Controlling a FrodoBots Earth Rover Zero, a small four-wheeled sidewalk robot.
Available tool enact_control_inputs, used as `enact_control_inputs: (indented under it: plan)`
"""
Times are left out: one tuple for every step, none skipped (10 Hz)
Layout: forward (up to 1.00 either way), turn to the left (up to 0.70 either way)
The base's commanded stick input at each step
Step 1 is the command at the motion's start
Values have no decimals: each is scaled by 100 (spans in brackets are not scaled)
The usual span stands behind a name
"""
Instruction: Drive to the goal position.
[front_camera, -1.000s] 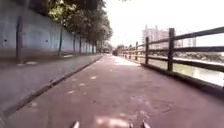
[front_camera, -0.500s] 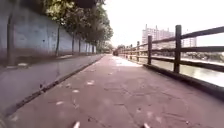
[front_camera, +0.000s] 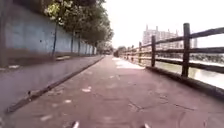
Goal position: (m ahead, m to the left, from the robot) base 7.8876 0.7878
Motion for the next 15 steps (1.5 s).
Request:
enact_control_inputs:
  plan:
    - [70,0]
    - [70,0]
    - [70,0]
    - [70,0]
    - [70,0]
    - [70,0]
    - [70,5]
    - [70,22]
    - [70,24]
    - [70,0]
    - [70,0]
    - [70,0]
    - [70,0]
    - [70,0]
    - [70,0]
